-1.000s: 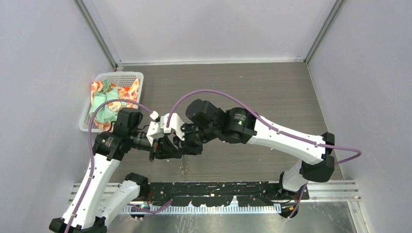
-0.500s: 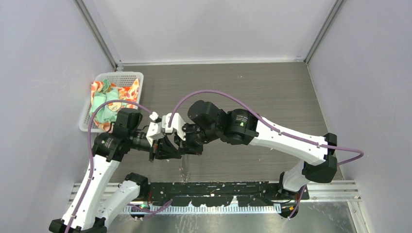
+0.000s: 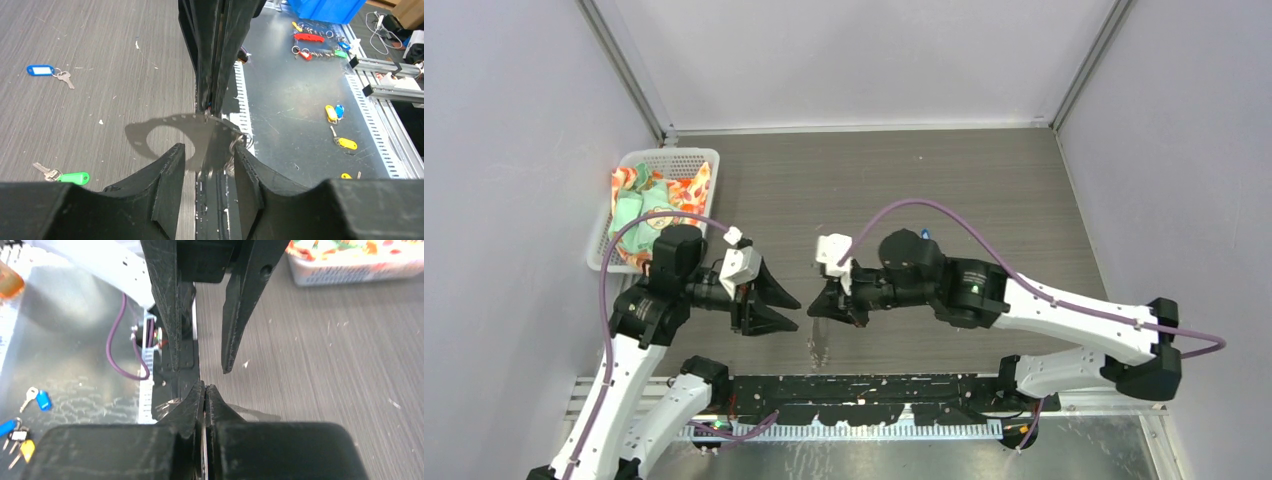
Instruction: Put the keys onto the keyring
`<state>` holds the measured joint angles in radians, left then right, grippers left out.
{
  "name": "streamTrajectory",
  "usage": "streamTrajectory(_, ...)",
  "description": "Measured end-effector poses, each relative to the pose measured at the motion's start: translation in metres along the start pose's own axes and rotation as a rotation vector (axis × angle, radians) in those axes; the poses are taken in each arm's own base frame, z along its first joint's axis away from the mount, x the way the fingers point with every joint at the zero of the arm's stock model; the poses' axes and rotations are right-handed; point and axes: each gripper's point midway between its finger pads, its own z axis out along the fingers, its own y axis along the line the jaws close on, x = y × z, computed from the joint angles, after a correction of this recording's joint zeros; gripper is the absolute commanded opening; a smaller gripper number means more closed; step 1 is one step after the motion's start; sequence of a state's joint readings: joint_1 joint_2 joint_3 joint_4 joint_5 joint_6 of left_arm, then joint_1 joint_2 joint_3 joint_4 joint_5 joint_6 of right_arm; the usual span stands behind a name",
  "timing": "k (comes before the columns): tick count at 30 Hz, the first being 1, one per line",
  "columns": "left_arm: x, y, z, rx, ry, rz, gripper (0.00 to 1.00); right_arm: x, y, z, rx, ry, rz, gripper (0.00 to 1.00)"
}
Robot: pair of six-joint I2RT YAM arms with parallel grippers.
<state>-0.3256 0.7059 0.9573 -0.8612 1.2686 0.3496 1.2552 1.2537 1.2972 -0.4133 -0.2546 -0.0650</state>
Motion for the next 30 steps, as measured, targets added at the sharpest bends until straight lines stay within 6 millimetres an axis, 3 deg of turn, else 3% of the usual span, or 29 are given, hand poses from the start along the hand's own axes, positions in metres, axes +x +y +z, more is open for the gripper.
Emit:
streamTrajectory(8,-0.004,0.002,0.002,-0.018,-0.045,-0.014,0.42,-0.033,0.004,-0.010,0.008,-0.318,0.018,0.01)
streamTrajectory(12,-0.013,0.007,0.004,-0.022,-0.079,-0.042,0.39,-0.028,0.000,-0.002,0.018,-0.377,0.043,0.01)
streamTrajectory(19,-0.026,0.004,0.003,-0.025,-0.111,-0.031,0.25,-0.037,-0.005,-0.001,0.042,-0.471,0.065,0.01)
streamTrajectory(27,-0.029,-0.001,0.001,-0.028,-0.121,-0.014,0.25,-0.044,-0.009,-0.003,0.061,-0.535,0.080,0.01)
streamTrajectory(30,-0.029,0.001,0.001,-0.035,-0.121,-0.023,0.13,-0.043,-0.010,-0.003,0.063,-0.543,0.085,0.01)
